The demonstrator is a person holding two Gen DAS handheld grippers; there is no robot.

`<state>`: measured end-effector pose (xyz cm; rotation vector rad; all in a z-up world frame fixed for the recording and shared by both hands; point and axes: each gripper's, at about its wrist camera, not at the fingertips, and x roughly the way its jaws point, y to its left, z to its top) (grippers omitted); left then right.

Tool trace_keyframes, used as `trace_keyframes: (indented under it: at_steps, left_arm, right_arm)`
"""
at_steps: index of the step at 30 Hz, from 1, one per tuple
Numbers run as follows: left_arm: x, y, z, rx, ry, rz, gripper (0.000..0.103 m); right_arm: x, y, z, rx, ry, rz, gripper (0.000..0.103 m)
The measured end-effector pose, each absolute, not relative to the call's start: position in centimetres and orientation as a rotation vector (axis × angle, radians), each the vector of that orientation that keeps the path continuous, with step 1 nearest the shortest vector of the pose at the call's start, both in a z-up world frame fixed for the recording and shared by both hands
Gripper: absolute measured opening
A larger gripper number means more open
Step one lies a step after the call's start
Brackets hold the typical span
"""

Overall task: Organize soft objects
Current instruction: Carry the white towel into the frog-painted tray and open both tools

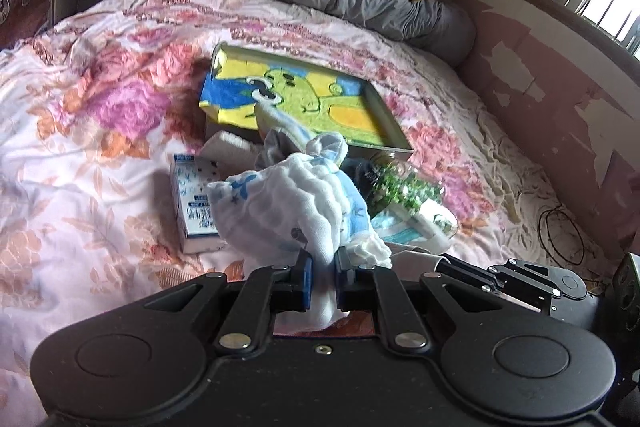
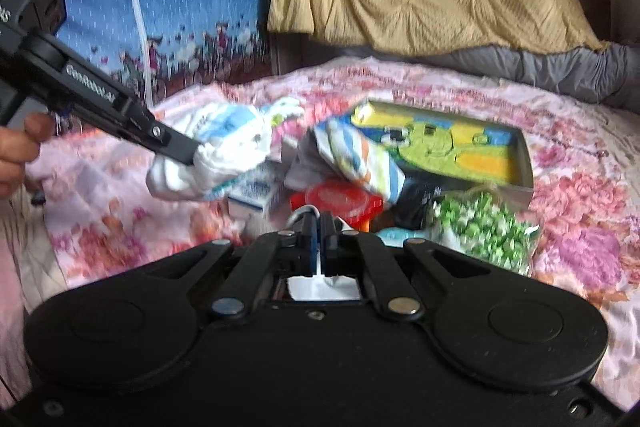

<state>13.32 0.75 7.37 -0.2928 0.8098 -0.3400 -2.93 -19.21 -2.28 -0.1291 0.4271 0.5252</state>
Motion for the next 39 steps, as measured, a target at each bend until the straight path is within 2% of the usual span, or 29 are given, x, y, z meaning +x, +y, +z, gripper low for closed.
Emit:
trace_keyframes:
  at_steps: [8, 20, 28, 39]
  left_arm:
    - [14.5, -0.2, 10.0, -0.294, 0.732, -0.334, 0.011]
    - [23.8, -4.0, 12.0, -0.289, 0.64, -0.318, 0.011]
    - [32.8, -7.6, 9.6, -0.282, 0.649, -0.287, 0.012]
    - [41.2, -13.3, 3.0, -0.264, 0.759, -0.274, 0.012]
  right_arm:
    - [-0.7, -20.8, 1.3, -0.097, 0.333, 0.509, 0.0]
    - [11.9, -26.2, 6.2, 0.019, 0.271, 0.403, 0.0]
    - [20.9, -29.4, 4.1, 0.114, 0.263, 0.358, 0.0]
    - [25.6, -33.0, -1.8, 0.146, 0.422, 0.296, 0.0]
